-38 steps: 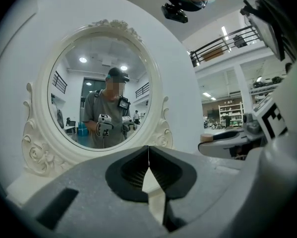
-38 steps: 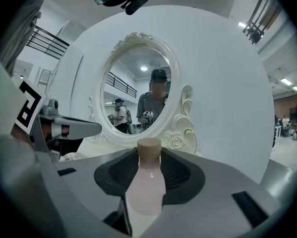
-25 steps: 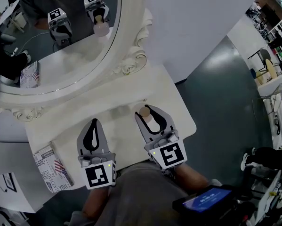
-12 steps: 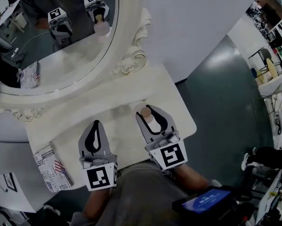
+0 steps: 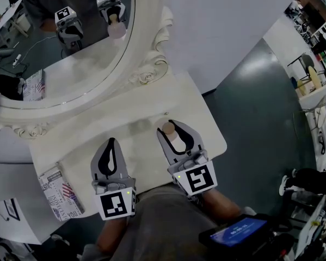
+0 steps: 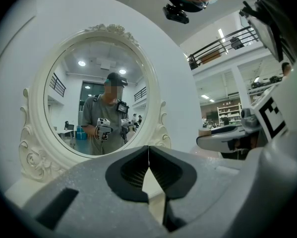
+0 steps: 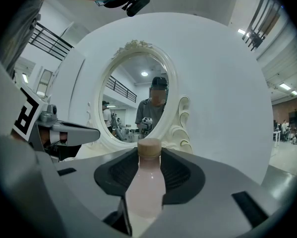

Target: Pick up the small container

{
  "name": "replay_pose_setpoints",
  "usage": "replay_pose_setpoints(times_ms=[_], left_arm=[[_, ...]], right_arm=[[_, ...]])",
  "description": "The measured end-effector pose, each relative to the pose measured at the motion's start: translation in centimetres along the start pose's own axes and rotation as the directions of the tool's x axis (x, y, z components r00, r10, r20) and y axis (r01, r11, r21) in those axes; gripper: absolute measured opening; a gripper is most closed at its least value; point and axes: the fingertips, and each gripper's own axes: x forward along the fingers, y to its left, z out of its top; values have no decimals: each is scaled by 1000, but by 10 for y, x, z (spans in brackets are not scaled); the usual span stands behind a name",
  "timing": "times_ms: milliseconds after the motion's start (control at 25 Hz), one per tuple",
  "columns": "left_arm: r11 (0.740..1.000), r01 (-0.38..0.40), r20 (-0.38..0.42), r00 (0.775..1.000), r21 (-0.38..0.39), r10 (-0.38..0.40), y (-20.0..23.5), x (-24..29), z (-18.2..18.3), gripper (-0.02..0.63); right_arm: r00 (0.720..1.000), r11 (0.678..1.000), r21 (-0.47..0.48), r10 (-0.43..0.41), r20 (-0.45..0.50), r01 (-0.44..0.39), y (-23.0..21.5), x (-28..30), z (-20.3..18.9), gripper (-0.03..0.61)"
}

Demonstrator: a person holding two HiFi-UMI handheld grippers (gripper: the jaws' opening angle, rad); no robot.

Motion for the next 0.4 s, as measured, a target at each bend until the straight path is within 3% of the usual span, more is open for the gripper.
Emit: replay_pose_setpoints(times_ms=[400], left_arm=[[1000,5,6,1000,2,-5,-2,2,1,15]], right_arm=[[1000,1000,0,-3,0,3,-2,0,-1,143]])
